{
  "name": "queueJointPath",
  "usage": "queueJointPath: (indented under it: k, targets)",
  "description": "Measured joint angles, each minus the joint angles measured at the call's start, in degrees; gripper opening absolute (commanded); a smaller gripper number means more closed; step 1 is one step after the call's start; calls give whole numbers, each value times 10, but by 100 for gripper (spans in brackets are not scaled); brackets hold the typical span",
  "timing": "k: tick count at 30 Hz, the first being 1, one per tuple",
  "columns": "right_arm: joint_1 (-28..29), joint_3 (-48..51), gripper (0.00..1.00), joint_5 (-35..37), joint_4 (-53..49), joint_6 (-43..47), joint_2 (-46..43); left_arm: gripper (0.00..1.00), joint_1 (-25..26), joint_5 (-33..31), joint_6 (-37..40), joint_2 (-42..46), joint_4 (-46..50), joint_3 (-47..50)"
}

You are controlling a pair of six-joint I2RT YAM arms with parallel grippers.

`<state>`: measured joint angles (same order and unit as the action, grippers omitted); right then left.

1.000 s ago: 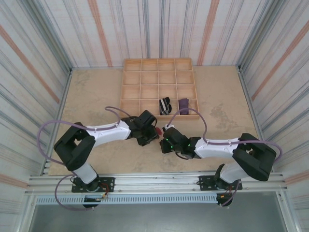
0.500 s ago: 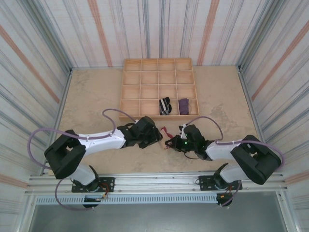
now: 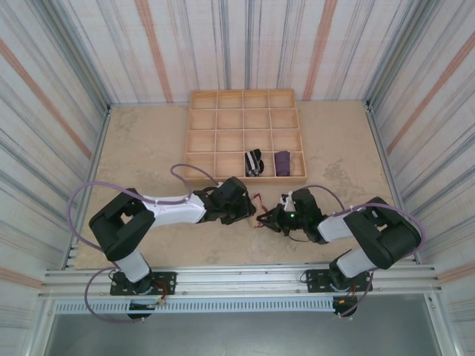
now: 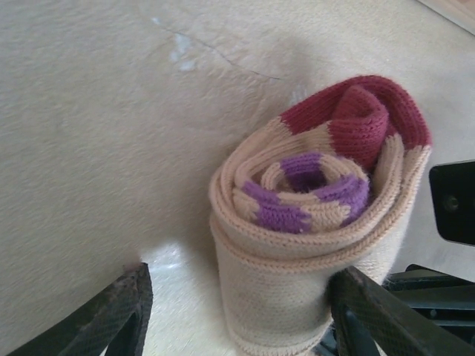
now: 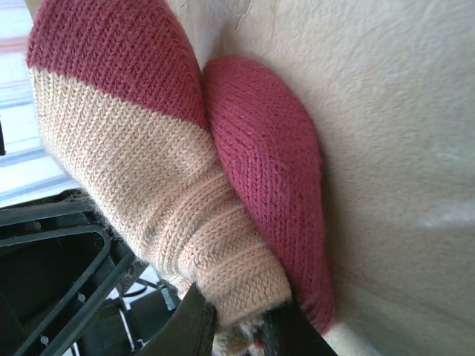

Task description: Roll the socks

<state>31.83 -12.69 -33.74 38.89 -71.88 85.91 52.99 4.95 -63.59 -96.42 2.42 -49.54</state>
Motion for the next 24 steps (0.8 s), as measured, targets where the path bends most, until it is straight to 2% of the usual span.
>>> queueJointPath:
  k: [2, 6, 11, 14, 18, 22, 24]
  targets:
    - [-4, 2, 0, -5, 2, -8, 1, 53, -1, 6, 1, -6, -10, -2]
    - [-7, 6, 0, -11, 16, -19, 7, 32, 0, 19, 4, -22, -20, -18]
    - [-12, 9, 11, -9, 20, -30, 1, 15, -1, 21, 9, -37, -2, -44]
    - [-12, 11, 20, 1, 2, -30, -19, 4, -1, 27, 16, -47, 10, -61]
    - [-12, -6, 40, 19, -99, -19, -70, 0, -5, 40, 26, -59, 20, -78]
    - [-10, -46, 60, 49, -284, 36, -166, 0, -15, 62, 54, -71, 40, -100]
    - [-12, -66, 66, 67, -370, 66, -216, 0, -21, 73, 75, -77, 52, -110]
